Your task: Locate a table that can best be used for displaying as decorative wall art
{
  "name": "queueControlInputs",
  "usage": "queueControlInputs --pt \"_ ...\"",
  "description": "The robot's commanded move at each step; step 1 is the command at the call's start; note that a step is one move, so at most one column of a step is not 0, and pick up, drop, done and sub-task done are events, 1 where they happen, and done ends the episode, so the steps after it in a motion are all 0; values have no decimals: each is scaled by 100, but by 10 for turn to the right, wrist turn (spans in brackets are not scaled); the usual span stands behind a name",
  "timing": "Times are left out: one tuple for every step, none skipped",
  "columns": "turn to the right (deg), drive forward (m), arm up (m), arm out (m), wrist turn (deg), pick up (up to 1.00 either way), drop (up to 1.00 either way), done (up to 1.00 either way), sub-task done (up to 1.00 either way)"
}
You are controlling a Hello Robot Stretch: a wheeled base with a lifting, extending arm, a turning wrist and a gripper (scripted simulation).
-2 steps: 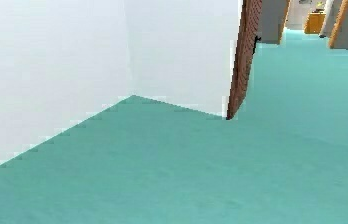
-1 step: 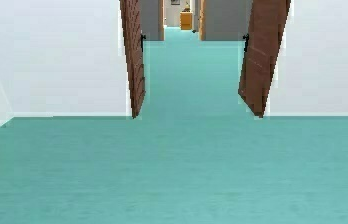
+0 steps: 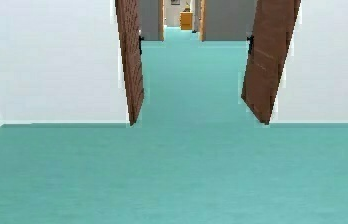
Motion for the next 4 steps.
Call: queueControlInputs --pt "0 100 0 0 0 0 0 0 0" --pt "0 100 0 0 0 0 0 0 0" --pt "0 100 0 0 0 0 0 0 0" --pt "0 100 0 0 0 0 0 0 0"
